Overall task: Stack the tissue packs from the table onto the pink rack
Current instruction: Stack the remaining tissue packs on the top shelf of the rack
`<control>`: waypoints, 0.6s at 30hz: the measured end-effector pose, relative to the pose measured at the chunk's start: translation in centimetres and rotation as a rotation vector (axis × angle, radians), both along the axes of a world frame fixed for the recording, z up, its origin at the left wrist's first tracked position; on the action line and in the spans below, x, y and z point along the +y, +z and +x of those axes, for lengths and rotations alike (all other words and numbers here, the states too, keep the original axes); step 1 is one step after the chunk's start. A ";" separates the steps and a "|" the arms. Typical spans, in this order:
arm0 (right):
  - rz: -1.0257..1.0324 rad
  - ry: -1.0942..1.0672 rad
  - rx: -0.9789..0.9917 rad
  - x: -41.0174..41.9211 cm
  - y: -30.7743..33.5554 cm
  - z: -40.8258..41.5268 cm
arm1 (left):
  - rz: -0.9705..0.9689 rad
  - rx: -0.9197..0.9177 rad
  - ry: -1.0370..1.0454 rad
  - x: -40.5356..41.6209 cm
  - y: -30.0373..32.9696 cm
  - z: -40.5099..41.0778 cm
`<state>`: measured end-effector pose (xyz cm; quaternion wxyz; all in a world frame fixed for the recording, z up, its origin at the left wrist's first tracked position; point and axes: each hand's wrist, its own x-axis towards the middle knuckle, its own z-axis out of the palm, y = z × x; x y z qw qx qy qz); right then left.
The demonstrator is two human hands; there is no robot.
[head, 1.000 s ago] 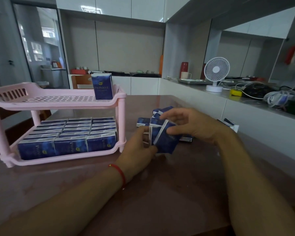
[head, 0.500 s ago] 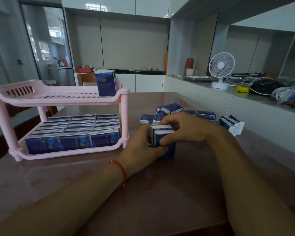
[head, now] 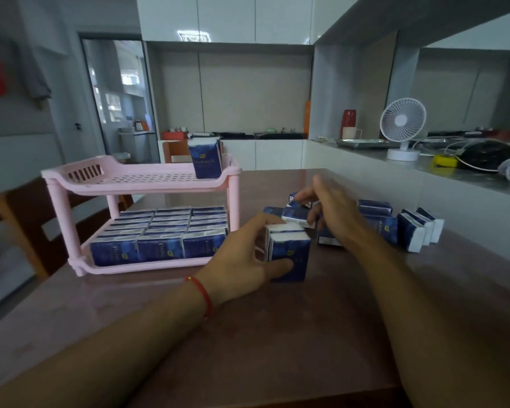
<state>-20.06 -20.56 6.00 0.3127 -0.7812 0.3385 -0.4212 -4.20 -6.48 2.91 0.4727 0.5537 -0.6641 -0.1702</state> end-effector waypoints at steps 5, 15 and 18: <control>-0.034 0.013 0.008 -0.2 -0.7 1.2 | -0.064 0.045 -0.020 4.8 4.7 1.8; -0.153 0.097 0.045 1.2 -1.0 3.1 | -0.122 0.097 0.226 6.8 12.0 10.6; -0.299 0.117 0.118 1.5 -1.3 3.4 | -0.118 0.113 0.284 6.3 12.0 12.5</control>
